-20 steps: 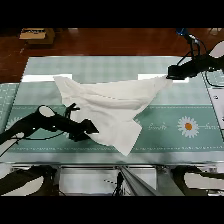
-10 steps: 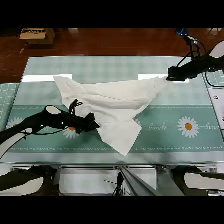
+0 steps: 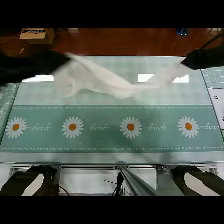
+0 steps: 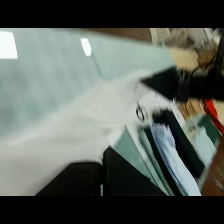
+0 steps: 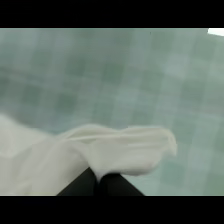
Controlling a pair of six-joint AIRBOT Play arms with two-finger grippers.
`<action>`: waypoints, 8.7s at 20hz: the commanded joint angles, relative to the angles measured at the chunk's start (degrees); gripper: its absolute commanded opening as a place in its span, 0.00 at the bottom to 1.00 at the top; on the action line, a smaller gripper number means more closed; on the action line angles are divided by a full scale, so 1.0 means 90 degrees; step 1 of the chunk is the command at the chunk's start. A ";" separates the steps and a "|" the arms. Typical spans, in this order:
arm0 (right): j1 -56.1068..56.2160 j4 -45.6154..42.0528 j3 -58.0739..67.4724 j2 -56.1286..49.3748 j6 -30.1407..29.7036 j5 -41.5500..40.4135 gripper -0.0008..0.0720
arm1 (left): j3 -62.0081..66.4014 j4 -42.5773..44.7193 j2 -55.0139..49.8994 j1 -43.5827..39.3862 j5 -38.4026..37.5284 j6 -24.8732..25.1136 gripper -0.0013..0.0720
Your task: Fold the shirts.
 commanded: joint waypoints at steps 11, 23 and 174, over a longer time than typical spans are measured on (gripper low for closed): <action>-0.0002 -0.0170 0.0170 0.4158 0.1790 -0.2084 0.05 | 0.3011 0.1841 0.1921 0.1877 0.0299 0.0100 0.04; -0.0002 -0.2339 0.1571 0.3939 0.1727 0.4073 0.05 | 0.3895 0.2492 0.1972 0.1877 -0.4847 -0.2504 0.04; -0.0029 0.0061 0.1863 -0.4626 0.0855 -0.2419 0.05 | 0.1112 0.3308 -0.5350 0.0488 0.1914 -0.0593 0.04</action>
